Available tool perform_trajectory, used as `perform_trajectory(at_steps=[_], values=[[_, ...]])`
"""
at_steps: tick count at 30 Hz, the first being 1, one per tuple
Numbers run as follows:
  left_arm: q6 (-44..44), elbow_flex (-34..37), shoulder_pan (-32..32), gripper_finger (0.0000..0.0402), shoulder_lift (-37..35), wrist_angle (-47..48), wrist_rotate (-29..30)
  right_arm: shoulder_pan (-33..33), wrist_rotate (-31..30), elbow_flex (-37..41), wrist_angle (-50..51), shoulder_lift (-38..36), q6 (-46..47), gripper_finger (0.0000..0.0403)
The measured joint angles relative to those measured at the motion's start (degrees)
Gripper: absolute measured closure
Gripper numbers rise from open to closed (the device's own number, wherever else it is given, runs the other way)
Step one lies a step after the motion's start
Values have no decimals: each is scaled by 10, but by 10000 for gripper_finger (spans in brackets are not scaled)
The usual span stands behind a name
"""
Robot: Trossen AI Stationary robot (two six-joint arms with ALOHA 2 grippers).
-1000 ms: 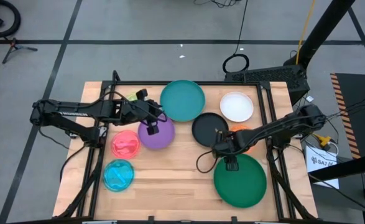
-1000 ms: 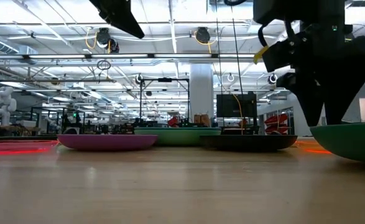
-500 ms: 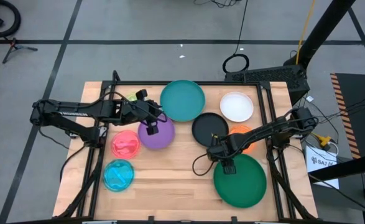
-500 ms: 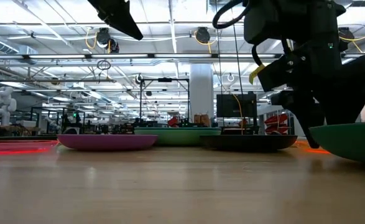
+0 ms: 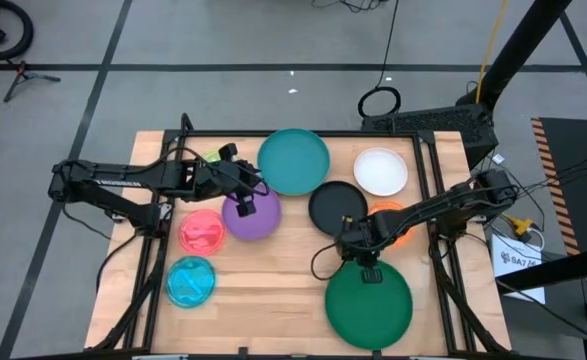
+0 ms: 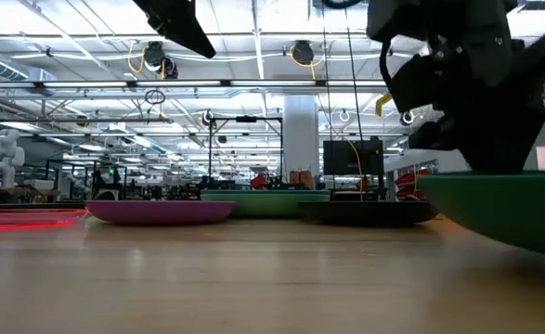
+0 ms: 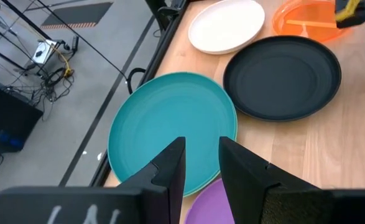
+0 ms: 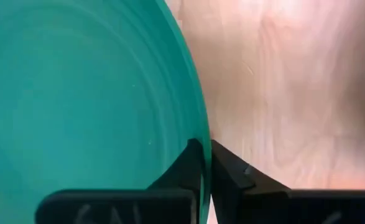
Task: Stack plastic plates
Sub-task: Stack the dark green plate on top of the blue plate
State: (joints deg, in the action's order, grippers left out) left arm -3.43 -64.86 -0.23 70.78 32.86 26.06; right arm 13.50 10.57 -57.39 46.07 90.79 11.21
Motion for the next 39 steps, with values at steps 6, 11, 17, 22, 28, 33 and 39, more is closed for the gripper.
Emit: perform_trajectory(at_steps=[6,11,17,22,28,33,39], values=[[-9,0,0,298,0,-1,0,-33,40,0,0,-60,79,398],[-37,0,21,298,-2,-19,0,-86,58,-17,0,-100,150,399],[-61,36,46,298,-55,-44,0,-163,46,-90,-2,-103,130,399],[-47,77,51,298,-138,-69,11,-253,44,-150,-1,-73,103,399],[-39,124,53,298,-228,-107,11,-363,45,-241,-12,4,84,399],[-36,141,53,298,-258,-107,11,-435,47,-337,-12,94,70,399],[-42,146,53,298,-263,-104,11,-499,86,-445,-2,208,56,399]])
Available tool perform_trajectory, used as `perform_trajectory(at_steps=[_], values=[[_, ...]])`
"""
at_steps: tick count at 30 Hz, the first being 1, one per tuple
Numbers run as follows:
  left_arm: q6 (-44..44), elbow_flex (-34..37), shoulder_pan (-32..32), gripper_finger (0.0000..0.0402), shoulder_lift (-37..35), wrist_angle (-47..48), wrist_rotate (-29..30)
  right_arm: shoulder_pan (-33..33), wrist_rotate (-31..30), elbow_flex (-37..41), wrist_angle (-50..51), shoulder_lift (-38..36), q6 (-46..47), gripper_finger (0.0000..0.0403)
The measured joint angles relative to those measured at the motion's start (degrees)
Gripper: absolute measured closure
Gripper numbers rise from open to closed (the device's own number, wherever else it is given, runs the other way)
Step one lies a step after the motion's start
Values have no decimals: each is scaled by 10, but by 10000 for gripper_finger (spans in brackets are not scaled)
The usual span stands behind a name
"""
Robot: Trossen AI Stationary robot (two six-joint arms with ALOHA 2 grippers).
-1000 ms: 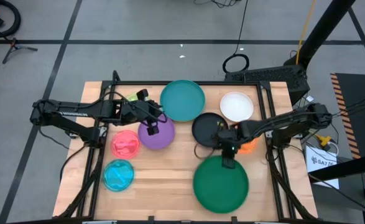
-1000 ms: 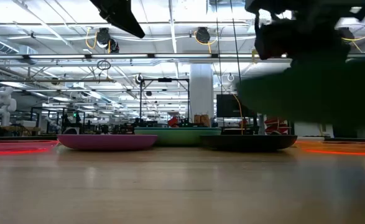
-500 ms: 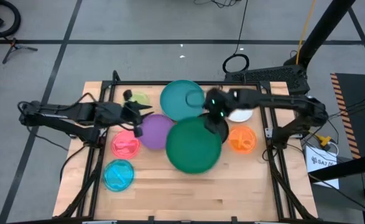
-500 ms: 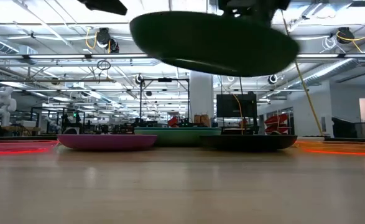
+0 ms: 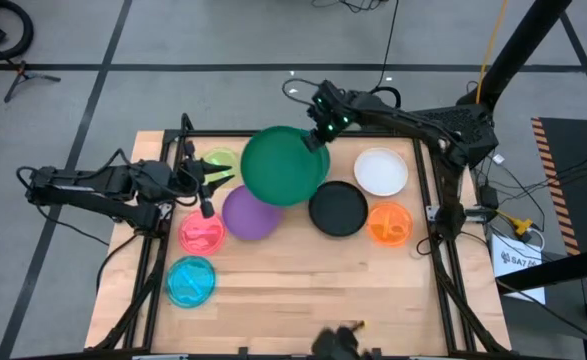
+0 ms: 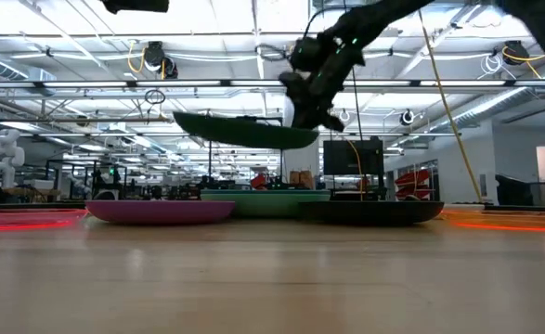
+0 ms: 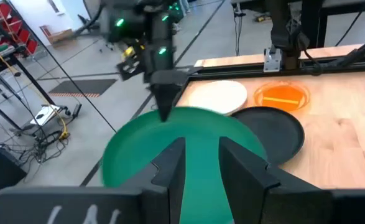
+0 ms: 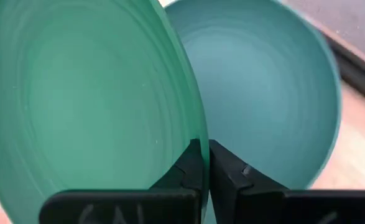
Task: Stack plastic plates
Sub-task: Stack the dark green plate on top of the blue plate
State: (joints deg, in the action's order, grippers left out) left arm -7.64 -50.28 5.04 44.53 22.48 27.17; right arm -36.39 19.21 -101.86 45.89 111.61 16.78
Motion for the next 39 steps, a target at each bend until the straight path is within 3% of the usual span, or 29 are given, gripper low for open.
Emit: perform_trajectory(at_steps=[7,13,24,39], values=[[7,0,0,298,0,20,0,-48,31,-81,38,97,-16,399],[14,0,0,298,0,25,0,-67,33,-88,51,121,-33,399],[24,0,0,298,0,30,0,-75,-44,-89,66,120,-72,396],[37,0,0,298,0,49,0,-80,-43,-89,67,120,-70,288]])
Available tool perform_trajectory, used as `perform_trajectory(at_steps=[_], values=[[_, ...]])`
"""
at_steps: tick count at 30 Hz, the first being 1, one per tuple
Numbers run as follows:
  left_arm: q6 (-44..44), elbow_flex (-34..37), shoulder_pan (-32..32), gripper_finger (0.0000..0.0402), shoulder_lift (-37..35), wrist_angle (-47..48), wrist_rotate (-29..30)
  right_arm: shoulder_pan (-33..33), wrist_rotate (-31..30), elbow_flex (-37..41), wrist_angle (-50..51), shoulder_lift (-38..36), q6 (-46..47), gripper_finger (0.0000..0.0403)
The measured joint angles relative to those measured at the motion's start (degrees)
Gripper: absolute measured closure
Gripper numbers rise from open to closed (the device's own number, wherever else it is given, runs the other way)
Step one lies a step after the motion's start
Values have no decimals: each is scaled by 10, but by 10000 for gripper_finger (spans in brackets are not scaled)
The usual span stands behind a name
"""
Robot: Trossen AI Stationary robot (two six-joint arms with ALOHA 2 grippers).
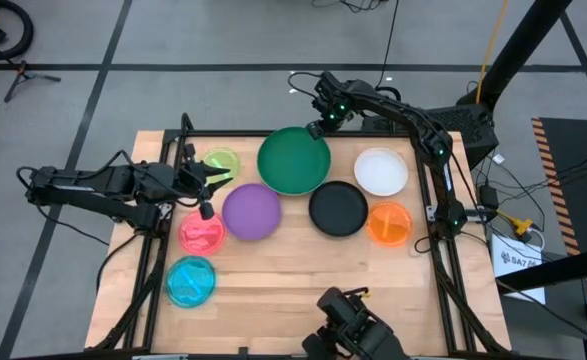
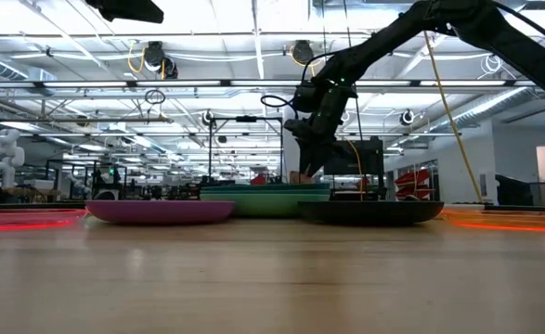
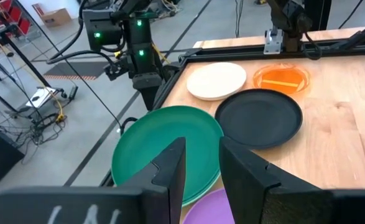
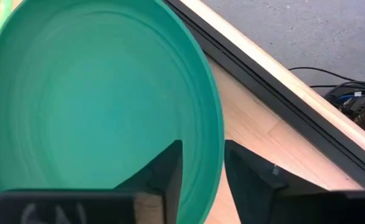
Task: Stack plastic plates
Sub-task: Stack the dark green plate on top of the blue plate, then stack the purple plate on top the dark green plate
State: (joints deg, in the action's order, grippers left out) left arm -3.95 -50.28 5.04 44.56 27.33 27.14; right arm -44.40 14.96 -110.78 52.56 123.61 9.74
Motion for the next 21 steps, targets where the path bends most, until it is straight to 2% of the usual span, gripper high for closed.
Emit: perform_trajectory(at_steps=[5,9,15,18,21], values=[[13,0,0,298,3,8,0,-13,1,0,12,-5,-11,273],[30,0,0,298,13,26,0,-13,1,0,43,-26,-60,278],[57,0,0,298,40,45,0,27,2,6,68,-77,-112,292],[79,0,0,298,55,69,0,62,3,38,63,-117,-129,296],[105,0,0,298,66,95,0,100,3,107,33,-174,-131,301]])
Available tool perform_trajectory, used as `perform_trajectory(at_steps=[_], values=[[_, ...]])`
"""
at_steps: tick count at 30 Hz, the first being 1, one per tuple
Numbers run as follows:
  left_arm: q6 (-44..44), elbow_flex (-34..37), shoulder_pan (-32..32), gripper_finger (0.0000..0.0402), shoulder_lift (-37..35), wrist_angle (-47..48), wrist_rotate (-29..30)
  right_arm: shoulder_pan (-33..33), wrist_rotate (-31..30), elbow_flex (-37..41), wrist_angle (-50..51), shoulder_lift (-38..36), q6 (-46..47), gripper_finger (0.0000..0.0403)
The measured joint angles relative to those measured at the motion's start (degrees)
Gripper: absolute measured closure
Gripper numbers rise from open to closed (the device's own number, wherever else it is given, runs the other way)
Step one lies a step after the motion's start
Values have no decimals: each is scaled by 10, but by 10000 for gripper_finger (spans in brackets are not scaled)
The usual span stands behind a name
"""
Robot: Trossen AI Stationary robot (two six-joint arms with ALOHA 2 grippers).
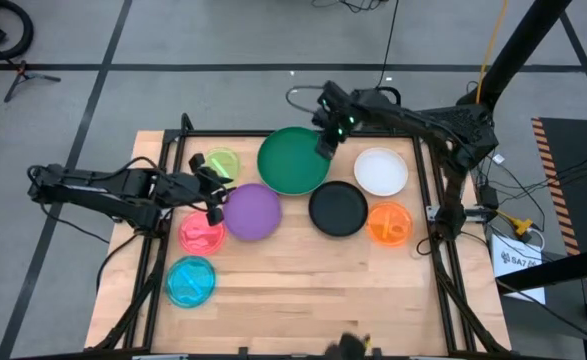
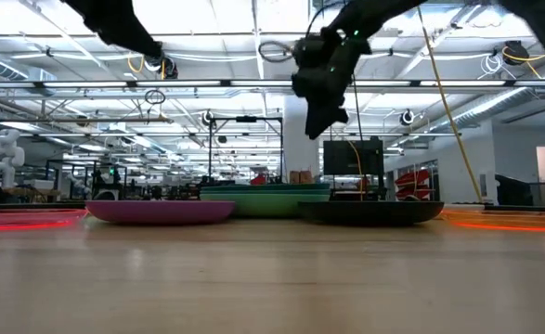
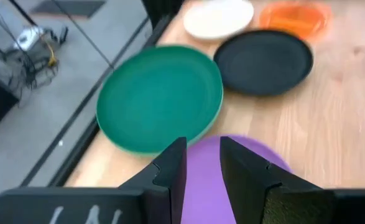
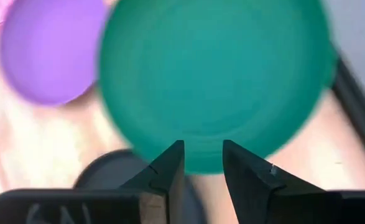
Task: Stack plastic plates
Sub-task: Stack the purple plate on top the dark green plate
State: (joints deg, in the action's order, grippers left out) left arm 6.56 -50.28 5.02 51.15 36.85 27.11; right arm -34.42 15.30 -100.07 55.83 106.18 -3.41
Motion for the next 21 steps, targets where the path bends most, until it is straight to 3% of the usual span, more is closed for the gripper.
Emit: perform_trajectory(at_steps=[7,11,16,21], values=[[42,0,0,298,27,35,0,96,0,237,-219,-168,49,309],[50,0,0,298,51,34,0,137,-1,335,-301,-246,41,310],[92,0,-17,298,91,37,-13,168,-1,419,-363,-323,-1,310],[181,0,-36,298,133,72,-35,170,-2,455,-347,-377,-5,310]])
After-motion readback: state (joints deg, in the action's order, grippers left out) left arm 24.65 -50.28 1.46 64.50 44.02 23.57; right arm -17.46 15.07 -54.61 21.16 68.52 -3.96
